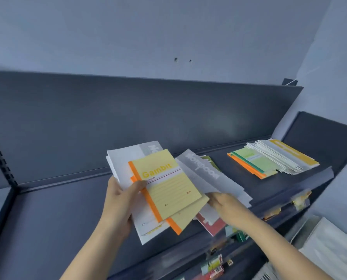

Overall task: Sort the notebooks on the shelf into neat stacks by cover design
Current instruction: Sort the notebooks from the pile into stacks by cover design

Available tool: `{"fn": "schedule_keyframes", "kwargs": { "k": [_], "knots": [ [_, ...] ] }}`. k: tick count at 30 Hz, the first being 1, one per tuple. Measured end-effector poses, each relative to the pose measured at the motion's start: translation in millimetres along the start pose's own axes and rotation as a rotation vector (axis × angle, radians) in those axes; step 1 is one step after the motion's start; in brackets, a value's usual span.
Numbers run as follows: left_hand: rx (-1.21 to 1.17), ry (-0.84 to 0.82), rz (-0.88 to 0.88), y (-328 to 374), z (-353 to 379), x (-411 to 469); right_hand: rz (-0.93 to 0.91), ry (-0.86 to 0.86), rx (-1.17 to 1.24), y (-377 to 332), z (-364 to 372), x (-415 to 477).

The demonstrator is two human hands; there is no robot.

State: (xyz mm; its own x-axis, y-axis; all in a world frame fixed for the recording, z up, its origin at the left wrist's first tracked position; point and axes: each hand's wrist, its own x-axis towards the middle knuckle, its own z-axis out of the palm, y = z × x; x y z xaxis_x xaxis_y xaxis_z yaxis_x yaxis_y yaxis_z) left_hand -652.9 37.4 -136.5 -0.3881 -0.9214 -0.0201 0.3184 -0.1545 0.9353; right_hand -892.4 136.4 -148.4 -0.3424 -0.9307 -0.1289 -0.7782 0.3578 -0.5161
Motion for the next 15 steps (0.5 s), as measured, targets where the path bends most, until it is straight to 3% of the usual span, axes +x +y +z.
{"fn": "schedule_keyframes", "kwargs": {
  "k": [2, 4, 8, 15],
  "knots": [
    [-0.004, -0.025, -0.017, -7.2, 13.5, 19.4, 0.075, 0.095, 0.349, 0.5, -17.2, 7.4],
    [-0.015, -0.052, -0.060, -14.9, 27.1, 37.6, 0.139, 0.073, 0.672, -4.9, -37.5, 12.2],
    [-0.008, -0.086, -0.127, -26.9, 58.2, 69.3, 0.152, -0.051, 0.569, -8.5, -48.5, 17.4],
    [0.021, -0.110, -0.209, -51.7, 107.6, 105.0, 0.270, 0.103, 0.604, 37.1, -62.0, 35.5]
  ]
}}
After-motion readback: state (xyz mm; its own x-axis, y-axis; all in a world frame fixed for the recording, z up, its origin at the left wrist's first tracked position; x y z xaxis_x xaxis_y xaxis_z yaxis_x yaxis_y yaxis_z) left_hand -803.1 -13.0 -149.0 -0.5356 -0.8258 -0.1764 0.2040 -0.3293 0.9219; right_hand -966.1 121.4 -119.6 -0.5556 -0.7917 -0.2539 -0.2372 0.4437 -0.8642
